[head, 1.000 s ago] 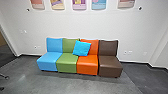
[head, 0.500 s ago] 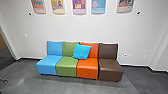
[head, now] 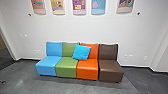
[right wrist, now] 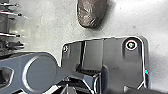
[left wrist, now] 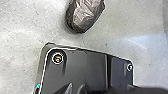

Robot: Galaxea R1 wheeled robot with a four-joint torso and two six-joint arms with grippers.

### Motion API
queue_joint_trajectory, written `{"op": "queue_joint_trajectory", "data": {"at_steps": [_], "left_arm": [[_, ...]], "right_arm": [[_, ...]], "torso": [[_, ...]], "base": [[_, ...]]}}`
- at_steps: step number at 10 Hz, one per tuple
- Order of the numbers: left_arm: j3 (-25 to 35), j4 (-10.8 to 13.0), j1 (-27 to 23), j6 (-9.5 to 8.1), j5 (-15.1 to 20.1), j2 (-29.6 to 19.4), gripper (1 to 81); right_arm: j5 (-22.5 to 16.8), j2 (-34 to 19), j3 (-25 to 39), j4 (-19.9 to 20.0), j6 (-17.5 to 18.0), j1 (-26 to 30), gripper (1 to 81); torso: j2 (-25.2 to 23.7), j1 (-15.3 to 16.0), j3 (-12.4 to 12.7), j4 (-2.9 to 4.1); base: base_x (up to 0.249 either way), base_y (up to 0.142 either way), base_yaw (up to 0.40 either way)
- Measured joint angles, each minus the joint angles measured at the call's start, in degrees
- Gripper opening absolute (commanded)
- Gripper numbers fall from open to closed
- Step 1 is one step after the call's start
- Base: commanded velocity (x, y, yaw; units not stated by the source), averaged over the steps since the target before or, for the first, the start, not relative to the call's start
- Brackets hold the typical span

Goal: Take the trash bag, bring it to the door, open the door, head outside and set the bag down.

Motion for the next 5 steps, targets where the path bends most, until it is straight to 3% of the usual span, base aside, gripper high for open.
{"op": "queue_joint_trajectory", "data": {"at_steps": [5], "left_arm": [[-0.38,-4.4,-4.72,0.0,1.11,-0.02,81.1]], "right_arm": [[-0.09,-3.94,3.47,0.37,1.23,3.66,81.1]], "torso": [[-10.14,6.51,-9.61,0.0]], "base": [[0.0,0.0,0.0]]}}
